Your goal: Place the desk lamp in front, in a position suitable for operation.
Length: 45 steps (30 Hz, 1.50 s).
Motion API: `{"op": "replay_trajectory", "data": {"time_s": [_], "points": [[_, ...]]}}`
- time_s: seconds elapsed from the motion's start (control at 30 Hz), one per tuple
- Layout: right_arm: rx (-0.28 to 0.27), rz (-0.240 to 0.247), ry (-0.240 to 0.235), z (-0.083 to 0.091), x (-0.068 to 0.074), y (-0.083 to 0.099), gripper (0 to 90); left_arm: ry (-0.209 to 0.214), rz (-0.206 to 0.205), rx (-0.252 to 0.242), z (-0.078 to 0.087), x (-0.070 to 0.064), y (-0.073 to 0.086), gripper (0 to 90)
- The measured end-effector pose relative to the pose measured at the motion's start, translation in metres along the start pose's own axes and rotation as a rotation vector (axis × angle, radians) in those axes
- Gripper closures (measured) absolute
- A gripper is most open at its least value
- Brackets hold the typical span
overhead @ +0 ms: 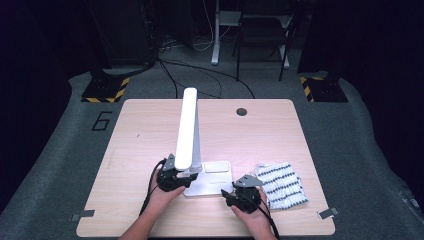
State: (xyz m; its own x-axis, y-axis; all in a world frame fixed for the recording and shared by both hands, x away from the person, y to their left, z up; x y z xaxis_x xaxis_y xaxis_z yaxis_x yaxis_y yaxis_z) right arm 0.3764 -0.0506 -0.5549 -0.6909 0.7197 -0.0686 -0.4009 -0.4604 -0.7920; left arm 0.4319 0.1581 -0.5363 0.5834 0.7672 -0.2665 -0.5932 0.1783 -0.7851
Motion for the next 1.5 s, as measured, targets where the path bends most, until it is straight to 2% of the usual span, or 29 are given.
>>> {"op": "replay_trajectory", "data": {"time_s": [0.03,0.07,0.1,0.17,0.2,0.27,0.3,0.33,0.37,0.4,0.43,0.47,0.53,0.57,0.6,0.67,0.73,0.77,0.87,0.93,0.97,1.0,1.07,1.1,1.23,1.27,1.3,1.47,1.5], "points": [[0.006,-0.010,0.001,0.001,0.001,0.001,46.1,0.008,0.015,-0.005,-0.002,0.000,-0.002,44.1],[0.004,0.004,0.002,0.001,0.001,0.001,46.2,0.009,0.007,-0.004,-0.003,0.002,-0.004,44.1],[0.006,0.014,0.007,0.000,0.001,0.002,46.2,0.004,0.035,-0.009,-0.005,0.001,-0.006,43.5],[0.011,0.014,0.007,0.000,0.002,0.003,46.2,0.012,0.012,-0.007,-0.007,0.004,-0.010,43.1],[0.014,0.016,0.005,0.000,0.002,0.004,46.1,0.020,0.034,-0.011,-0.009,0.002,-0.011,43.2],[0.014,0.021,0.007,0.000,0.002,0.004,46.2,0.013,0.024,-0.012,-0.011,0.002,-0.013,43.2],[0.018,0.013,0.005,0.000,0.003,0.005,46.2,0.017,-0.002,-0.004,-0.011,0.004,-0.015,43.2],[0.023,0.025,0.010,0.000,0.003,0.006,46.2,0.021,0.022,-0.003,-0.012,0.003,-0.015,43.3],[0.026,0.029,0.010,0.000,0.003,0.006,46.2,0.021,0.004,-0.001,-0.013,0.004,-0.016,43.3],[0.035,0.041,0.012,0.000,0.003,0.007,46.4,0.025,0.033,-0.006,-0.014,0.001,-0.016,43.3],[0.036,0.037,0.013,-0.001,0.003,0.007,46.5,0.024,0.000,0.000,-0.014,0.004,-0.017,43.3],[0.039,0.026,0.014,-0.001,0.003,0.008,46.7,0.027,0.023,-0.003,-0.014,0.003,-0.016,43.3],[0.039,0.030,0.020,-0.001,0.003,0.008,47.8,0.030,0.033,-0.004,-0.014,0.002,-0.016,43.4],[0.040,0.034,0.025,-0.002,0.002,0.008,47.8,0.027,0.004,0.000,-0.013,0.004,-0.016,43.4],[0.043,0.026,0.022,-0.002,0.002,0.009,47.5,0.029,-0.001,0.001,-0.013,0.004,-0.016,43.4],[0.040,0.028,0.024,-0.002,0.001,0.008,48.0,0.037,0.029,-0.002,-0.012,0.002,-0.015,43.5],[0.039,0.031,0.030,-0.002,0.000,0.008,48.3,0.033,-0.002,0.001,-0.011,0.003,-0.015,43.6],[0.038,0.033,0.031,-0.002,-0.001,0.008,48.2,0.038,0.029,-0.003,-0.011,0.001,-0.013,43.7],[0.034,0.013,0.045,-0.001,-0.003,0.008,47.5,0.042,0.012,-0.007,-0.007,0.000,-0.011,43.6],[0.034,0.005,0.052,-0.002,-0.006,0.008,47.2,0.059,0.038,-0.015,-0.005,-0.002,-0.008,43.9],[0.035,0.009,0.054,-0.002,-0.008,0.008,47.2,0.065,0.028,-0.012,-0.004,-0.001,-0.007,44.5],[0.035,-0.008,0.055,-0.001,-0.008,0.008,47.2,0.068,0.036,-0.014,-0.003,-0.002,-0.007,44.8],[0.033,-0.005,0.064,-0.002,-0.011,0.008,47.0,0.068,0.046,-0.018,-0.002,-0.004,-0.005,45.1],[0.029,-0.010,0.069,-0.002,-0.012,0.007,47.0,0.067,0.027,-0.015,-0.001,-0.003,-0.005,45.1],[0.021,-0.021,0.084,-0.002,-0.016,0.006,46.7,0.076,0.073,-0.016,0.002,-0.009,-0.002,45.1],[0.026,-0.029,0.082,-0.002,-0.017,0.006,46.8,0.075,0.010,-0.015,0.003,-0.005,-0.003,45.1],[0.027,-0.031,0.088,-0.002,-0.018,0.007,46.9,0.080,0.022,-0.014,0.003,-0.007,-0.001,45.1],[0.028,-0.053,0.093,-0.004,-0.023,0.007,45.8,0.097,0.010,-0.019,0.008,-0.012,0.004,45.3],[0.027,-0.054,0.097,-0.004,-0.025,0.006,45.6,0.096,-0.007,-0.017,0.009,-0.013,0.005,45.3]]}}
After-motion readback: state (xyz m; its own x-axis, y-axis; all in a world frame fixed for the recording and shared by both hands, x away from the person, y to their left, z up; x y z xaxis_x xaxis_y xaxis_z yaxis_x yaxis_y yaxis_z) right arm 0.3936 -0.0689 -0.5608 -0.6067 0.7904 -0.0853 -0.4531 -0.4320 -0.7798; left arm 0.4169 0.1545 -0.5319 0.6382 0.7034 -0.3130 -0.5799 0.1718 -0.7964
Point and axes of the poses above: each handheld gripper's, and its own axes: z roughly backward along the jaws, y roughly out of its underside, x roughly to its left, the point moved 6 cm from there along -z, roughly forward along the jaws, and after that the axes turned 11 degrees about z, right-handed, at the moved point
